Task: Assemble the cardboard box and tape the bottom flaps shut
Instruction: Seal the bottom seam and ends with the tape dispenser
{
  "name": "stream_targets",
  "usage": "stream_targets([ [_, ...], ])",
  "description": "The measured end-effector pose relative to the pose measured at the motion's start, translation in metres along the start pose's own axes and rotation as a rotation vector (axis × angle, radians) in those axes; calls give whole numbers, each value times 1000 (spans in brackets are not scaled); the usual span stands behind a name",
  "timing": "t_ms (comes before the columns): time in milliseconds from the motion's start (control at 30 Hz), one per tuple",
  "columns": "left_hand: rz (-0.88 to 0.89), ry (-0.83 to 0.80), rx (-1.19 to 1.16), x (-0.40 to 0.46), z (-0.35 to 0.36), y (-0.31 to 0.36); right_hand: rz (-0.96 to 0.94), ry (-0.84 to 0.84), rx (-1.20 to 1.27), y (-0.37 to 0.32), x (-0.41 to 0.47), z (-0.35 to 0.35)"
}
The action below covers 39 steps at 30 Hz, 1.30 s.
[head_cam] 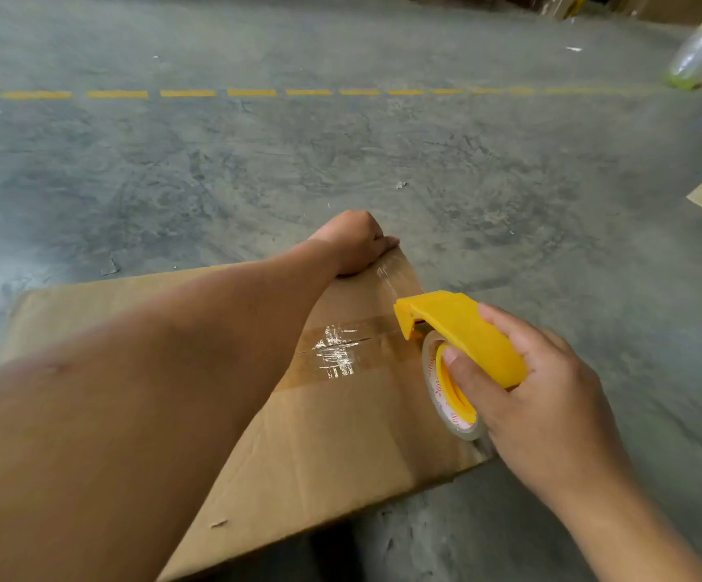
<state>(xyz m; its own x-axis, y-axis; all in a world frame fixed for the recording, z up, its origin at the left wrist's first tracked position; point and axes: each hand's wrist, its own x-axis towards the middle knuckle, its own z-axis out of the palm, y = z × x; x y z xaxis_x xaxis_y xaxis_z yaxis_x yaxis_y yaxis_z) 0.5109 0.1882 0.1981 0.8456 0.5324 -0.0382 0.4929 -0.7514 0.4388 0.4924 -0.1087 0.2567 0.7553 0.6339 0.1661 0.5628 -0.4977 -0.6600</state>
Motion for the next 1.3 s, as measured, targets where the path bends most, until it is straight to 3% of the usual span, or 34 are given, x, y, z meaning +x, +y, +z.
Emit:
stream_targets([
  [300, -2, 24, 51, -1, 2, 4, -17, 127, 52, 26, -70, -14],
  [467, 65, 146, 95, -14, 1, 15, -25, 138, 61, 22, -71, -11],
  [700, 104, -129, 224, -56, 17, 29, 13, 85, 40, 17, -75, -17],
  [1000, 193, -110, 309, -99, 37, 37, 129, -16, -11, 9, -76, -22],
  [1300, 168, -118, 312, -100, 34, 33, 103, -55, -31, 13, -76, -20],
])
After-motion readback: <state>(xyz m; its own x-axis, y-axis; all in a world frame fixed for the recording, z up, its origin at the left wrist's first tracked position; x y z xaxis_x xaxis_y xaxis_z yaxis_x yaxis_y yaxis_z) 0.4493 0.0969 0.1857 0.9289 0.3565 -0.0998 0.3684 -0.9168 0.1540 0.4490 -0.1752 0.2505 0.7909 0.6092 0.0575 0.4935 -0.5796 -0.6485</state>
